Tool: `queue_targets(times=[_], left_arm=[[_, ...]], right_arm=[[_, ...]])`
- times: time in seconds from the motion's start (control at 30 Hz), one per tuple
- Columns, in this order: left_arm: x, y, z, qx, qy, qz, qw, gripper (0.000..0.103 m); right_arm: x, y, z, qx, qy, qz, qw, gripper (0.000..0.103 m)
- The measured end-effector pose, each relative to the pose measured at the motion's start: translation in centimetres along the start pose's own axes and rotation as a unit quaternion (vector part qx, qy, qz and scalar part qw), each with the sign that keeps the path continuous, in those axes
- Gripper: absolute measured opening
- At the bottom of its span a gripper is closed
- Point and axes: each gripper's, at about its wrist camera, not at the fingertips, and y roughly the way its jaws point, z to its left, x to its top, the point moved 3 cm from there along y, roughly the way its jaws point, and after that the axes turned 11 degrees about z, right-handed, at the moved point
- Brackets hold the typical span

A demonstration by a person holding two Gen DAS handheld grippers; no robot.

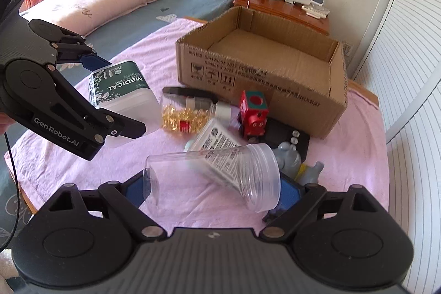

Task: Organize rigid objects
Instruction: 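Carry the tub and jar into the cardboard box and release both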

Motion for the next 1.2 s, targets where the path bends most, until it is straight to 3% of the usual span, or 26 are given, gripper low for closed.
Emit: queue_targets(times=[0.23, 0.5, 0.57, 0.67, 0.77, 0.97, 1.2], left_arm=[[9.2, 0.4, 2.8, 0.024, -0.021, -0.038, 0.9988, 0.083], [17.4, 5.4, 5.5, 0.031, -0.066, -0.037, 0.9966, 0.083], [18.1, 6.7, 6.0, 0.029, -0.079, -0.038, 0.9957, 0.094], [17.8, 7.3, 6.4, 0.046, -0.087, -0.057, 0.9935, 0.095], [16.5, 6.5, 6.4, 0.059, -0.086, -0.048, 0.9934, 0.095], [11.4, 2.4, 5.7, 0.055, -0.101, -0.059, 0.9917, 0.097], [6.0, -0.1, 4.9, 0.084, -0.114, -0.062, 0.9880, 0.098]], right_arm=[[4.8, -1.5, -3.3, -0.025, 0.018, -0.053, 0.998, 0.094], [9.0, -0.3, -7.0, -0.020, 0.047, -0.062, 0.997, 0.094], [9.5, 0.2, -7.5, -0.020, 0.052, -0.062, 0.997, 0.094], [10.1, 1.1, -8.3, -0.012, 0.062, -0.059, 0.996, 0.094], [10.3, 1.7, -8.7, -0.013, 0.066, -0.055, 0.996, 0.094], [11.9, 3.0, -9.7, -0.024, 0.070, -0.043, 0.996, 0.094], [16.5, 4.9, -11.6, -0.031, 0.096, -0.038, 0.994, 0.094]])
